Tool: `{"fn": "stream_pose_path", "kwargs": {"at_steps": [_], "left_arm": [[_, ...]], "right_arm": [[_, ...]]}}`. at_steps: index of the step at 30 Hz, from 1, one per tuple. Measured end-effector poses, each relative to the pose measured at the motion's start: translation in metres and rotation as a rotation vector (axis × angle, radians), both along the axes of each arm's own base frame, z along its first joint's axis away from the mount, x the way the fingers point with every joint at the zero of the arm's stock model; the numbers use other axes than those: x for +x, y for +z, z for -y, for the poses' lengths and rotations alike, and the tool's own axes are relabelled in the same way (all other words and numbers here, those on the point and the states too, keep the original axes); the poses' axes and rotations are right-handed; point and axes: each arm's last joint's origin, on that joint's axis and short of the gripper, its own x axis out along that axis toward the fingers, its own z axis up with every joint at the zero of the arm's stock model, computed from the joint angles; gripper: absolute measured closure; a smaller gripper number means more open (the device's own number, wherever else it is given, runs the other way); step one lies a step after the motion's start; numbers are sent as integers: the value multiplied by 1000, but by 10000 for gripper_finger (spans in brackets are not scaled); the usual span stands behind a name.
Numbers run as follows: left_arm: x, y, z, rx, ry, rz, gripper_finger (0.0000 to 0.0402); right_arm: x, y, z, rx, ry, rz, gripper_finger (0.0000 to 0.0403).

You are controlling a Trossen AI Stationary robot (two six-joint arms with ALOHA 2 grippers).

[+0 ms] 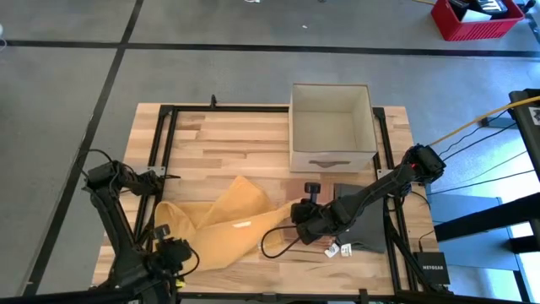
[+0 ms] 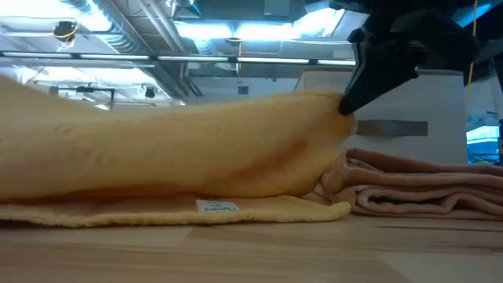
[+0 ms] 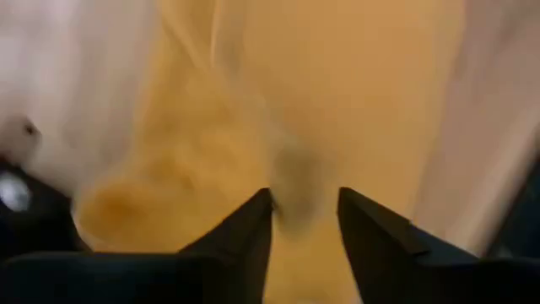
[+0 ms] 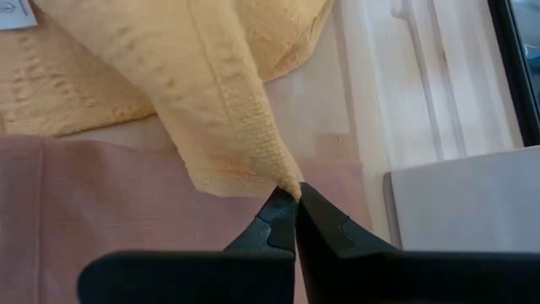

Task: Fold towel
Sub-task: Fold the yellow towel

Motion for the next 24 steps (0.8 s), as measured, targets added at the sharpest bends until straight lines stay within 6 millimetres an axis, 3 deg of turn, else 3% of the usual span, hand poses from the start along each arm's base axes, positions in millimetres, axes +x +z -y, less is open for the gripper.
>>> {"fn": "stream_pose_path", "kwargs": {"at_steps": [3, 9, 13, 18, 24], "left_arm": [[-2, 17, -1, -107, 52, -42, 239], [-3, 31, -5, -86, 73, 140, 218], [5, 14, -15, 26, 78, 234, 221], [19, -13, -40, 119, 113, 94, 231], [42, -26, -78, -17, 40, -97, 241]], "right_arm": [[0, 0, 0, 6, 1, 0, 400], [0, 0, 0, 8, 1, 3, 400], [0, 0, 0, 8, 1, 4, 400], [2, 1, -1, 15, 1, 19, 400], [5, 2, -3, 19, 21, 43, 400]]}}
